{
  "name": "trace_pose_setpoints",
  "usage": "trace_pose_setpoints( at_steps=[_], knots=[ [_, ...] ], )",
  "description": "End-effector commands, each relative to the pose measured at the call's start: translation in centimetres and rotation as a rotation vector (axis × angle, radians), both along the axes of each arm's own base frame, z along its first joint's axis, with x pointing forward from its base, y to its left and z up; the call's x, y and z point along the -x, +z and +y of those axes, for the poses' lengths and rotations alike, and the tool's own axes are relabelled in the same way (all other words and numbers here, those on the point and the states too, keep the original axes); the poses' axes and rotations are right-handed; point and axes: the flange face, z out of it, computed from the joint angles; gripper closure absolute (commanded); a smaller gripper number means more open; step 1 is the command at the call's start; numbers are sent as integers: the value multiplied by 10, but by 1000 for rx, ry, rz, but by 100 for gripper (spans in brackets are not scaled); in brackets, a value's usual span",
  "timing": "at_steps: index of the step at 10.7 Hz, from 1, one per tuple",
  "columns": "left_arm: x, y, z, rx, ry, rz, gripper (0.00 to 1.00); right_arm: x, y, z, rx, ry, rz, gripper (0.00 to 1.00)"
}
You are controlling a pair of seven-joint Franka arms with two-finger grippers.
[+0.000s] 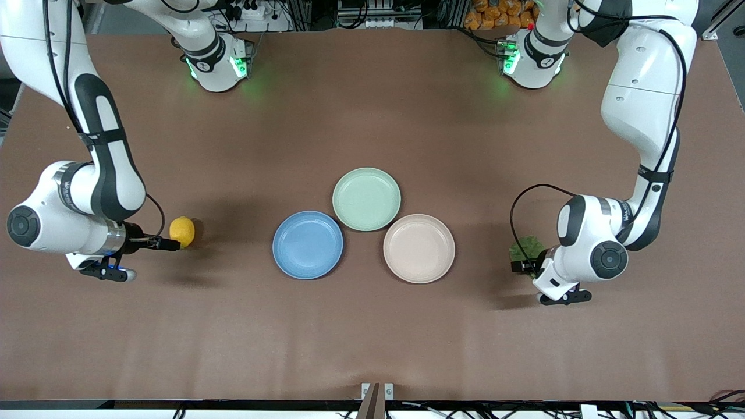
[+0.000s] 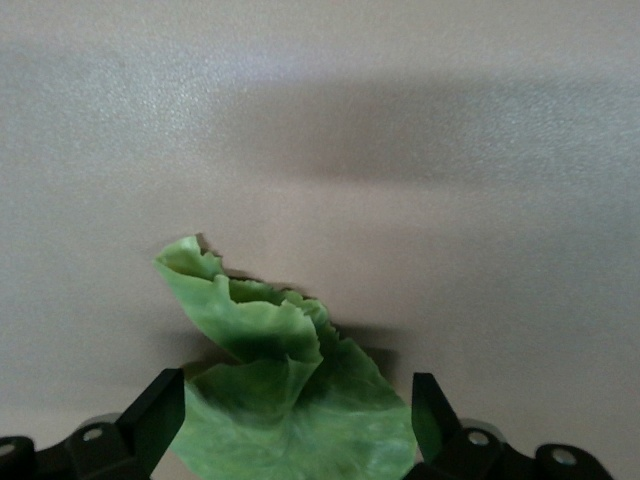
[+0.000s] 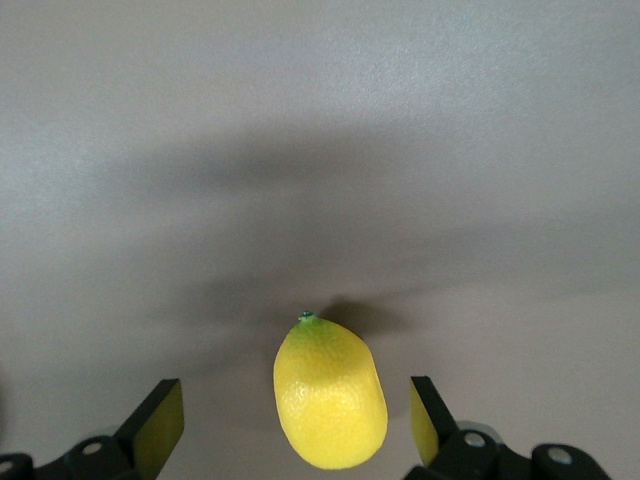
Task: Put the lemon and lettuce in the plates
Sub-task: 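Lower and close the left gripper on the lettuce while the right grasps lemon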
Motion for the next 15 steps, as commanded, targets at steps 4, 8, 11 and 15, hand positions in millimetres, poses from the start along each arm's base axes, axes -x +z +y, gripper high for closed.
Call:
trace_pose_setpoints(
  at_steps=[4, 8, 11, 15],
  knots=[
    [5, -5, -1, -60, -48, -5, 100, 25, -32, 13, 12, -1, -37, 0],
    [2, 10, 0, -56, -42, -18, 100, 39, -46, 14, 28, 13, -37, 0],
    [-3, 43, -12, -32, -47, -62, 100, 47, -53, 15, 39, 23, -37, 0],
    [-5, 90, -40, 45, -19, -116, 100, 62, -67, 17, 50, 22, -51, 0]
  ],
)
